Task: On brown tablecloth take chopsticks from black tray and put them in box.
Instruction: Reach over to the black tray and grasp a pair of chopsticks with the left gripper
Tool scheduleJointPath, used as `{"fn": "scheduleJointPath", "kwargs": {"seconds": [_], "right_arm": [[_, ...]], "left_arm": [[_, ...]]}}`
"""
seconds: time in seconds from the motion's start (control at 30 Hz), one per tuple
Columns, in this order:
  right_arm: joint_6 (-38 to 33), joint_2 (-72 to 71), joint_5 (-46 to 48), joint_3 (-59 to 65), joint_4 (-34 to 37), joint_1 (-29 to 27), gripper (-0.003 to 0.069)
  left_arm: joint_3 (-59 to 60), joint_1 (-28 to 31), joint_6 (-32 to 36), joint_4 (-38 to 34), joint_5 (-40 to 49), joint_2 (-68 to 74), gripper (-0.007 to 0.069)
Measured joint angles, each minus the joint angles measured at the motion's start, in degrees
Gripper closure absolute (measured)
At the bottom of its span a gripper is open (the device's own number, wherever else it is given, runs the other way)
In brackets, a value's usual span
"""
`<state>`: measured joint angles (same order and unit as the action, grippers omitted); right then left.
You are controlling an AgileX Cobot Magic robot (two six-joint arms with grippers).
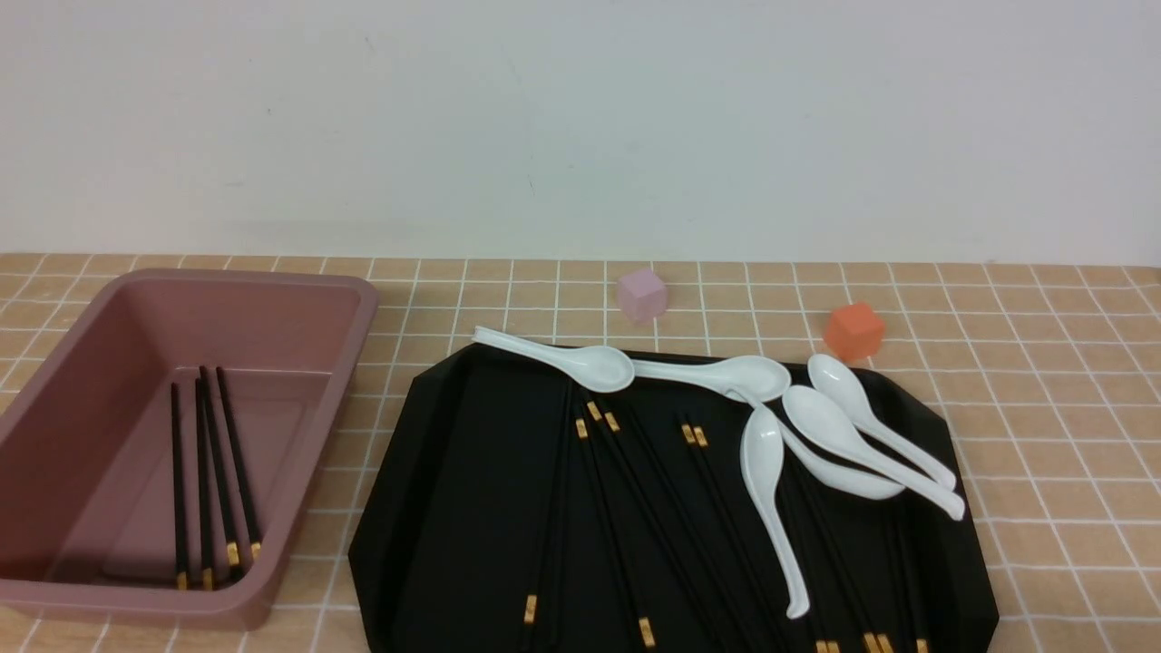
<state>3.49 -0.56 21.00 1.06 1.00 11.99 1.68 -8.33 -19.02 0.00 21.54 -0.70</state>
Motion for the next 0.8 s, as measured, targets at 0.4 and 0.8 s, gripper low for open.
{"fn": "scheduleJointPath", "kwargs": {"seconds": [0.4,0.8], "right_arm": [[0.0,0.0,0.0,0.0,0.0,0.0,0.0419],[0.0,0.0,0.0,0.0,0.0,0.0,0.0419]], "left_arm": [[0.0,0.0,-20.73,-35.25,-6.33,0.0,0.0514],[-2.98,0.0,-25.02,-55.32,-15.34,0.0,0.0541]]}}
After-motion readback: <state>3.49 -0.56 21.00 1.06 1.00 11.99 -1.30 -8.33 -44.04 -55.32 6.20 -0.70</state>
